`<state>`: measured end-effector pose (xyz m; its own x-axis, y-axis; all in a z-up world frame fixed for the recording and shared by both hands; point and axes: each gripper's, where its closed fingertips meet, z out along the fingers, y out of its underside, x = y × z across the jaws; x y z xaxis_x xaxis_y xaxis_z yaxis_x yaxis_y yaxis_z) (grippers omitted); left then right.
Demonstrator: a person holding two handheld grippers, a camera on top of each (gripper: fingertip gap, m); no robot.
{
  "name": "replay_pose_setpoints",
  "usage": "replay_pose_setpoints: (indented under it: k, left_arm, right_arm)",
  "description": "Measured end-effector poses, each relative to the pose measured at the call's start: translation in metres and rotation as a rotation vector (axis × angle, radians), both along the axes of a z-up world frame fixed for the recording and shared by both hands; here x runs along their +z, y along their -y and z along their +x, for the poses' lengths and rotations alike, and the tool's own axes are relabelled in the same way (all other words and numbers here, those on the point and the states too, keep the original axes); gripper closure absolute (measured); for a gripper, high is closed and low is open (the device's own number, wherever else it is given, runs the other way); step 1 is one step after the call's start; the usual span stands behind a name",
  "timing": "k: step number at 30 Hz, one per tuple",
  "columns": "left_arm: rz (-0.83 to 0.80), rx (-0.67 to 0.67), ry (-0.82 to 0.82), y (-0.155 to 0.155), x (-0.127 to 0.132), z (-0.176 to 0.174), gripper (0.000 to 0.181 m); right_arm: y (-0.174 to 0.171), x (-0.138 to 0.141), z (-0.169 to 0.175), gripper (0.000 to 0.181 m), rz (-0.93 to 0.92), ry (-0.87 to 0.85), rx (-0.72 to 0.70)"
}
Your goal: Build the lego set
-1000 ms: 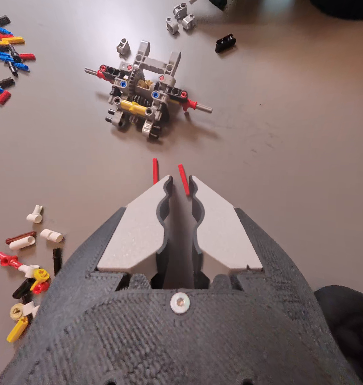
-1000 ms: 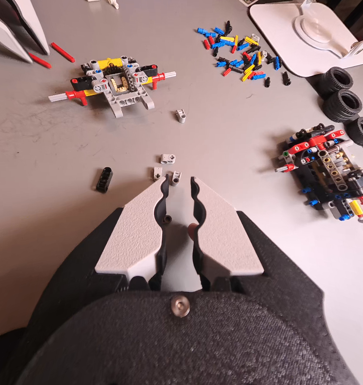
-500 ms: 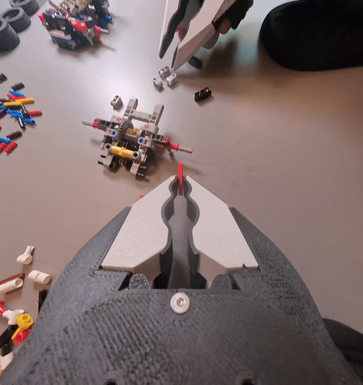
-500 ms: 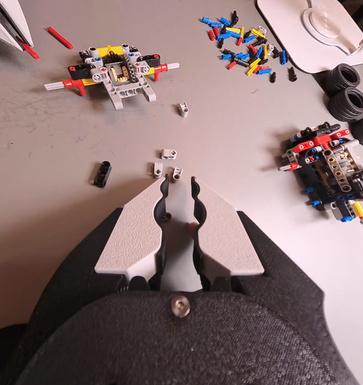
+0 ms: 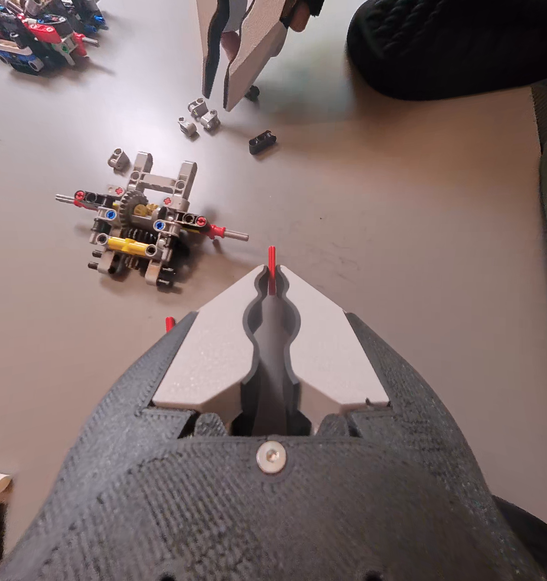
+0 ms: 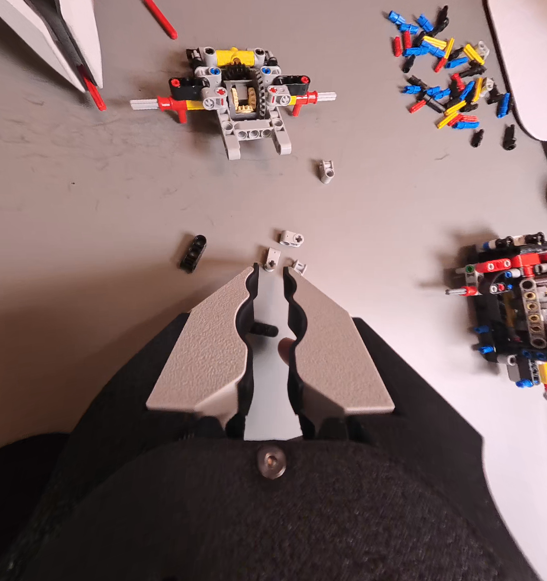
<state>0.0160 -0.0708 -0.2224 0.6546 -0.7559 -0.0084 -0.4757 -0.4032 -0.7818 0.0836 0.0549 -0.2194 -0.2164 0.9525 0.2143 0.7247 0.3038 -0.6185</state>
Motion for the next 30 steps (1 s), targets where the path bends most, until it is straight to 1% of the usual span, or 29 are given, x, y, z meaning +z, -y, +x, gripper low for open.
replay_pose_setpoints:
  k: [4, 6, 8, 10, 14, 19, 22, 24, 27, 30]
  left_arm:
    - [0.000, -0.002, 0.001, 0.001, -0.001, 0.000, 0.179]
    - [0.003, 0.001, -0.002, 0.000, -0.001, -0.001, 0.179]
    - [0.008, 0.007, -0.011, 0.000, -0.001, -0.002, 0.179]
    - [0.004, 0.002, -0.004, 0.001, -0.001, -0.002, 0.176]
    - [0.002, 0.009, 0.033, 0.001, 0.005, -0.004, 0.166]
    - [0.079, 0.008, 0.245, -0.003, 0.044, 0.009, 0.166]
    - [0.112, -0.024, 0.309, 0.000, 0.056, 0.021, 0.165]
    - [0.119, -0.051, 0.320, 0.003, 0.058, 0.027, 0.165]
    - [0.103, -0.076, 0.290, 0.007, 0.052, 0.032, 0.165]
    - [0.087, -0.108, 0.273, 0.011, 0.047, 0.038, 0.171]
  right_arm:
    - [0.001, -0.008, -0.004, 0.169, -0.011, 0.029, 0.007]
    - [0.001, -0.009, -0.005, 0.175, -0.003, 0.035, 0.009]
    - [-0.001, -0.006, -0.006, 0.175, 0.026, 0.029, 0.010]
    - [0.004, 0.002, -0.007, 0.175, 0.034, -0.006, 0.033]
    - [0.031, 0.022, -0.010, 0.176, 0.020, -0.081, 0.132]
    - [0.090, 0.039, -0.024, 0.176, -0.014, -0.172, 0.325]
    - [0.116, 0.042, -0.032, 0.176, -0.006, -0.193, 0.408]
    - [0.125, 0.041, -0.034, 0.176, -0.004, -0.194, 0.433]
    - [0.133, 0.038, -0.034, 0.176, -0.016, -0.192, 0.453]
    - [0.136, 0.036, -0.034, 0.176, -0.025, -0.190, 0.460]
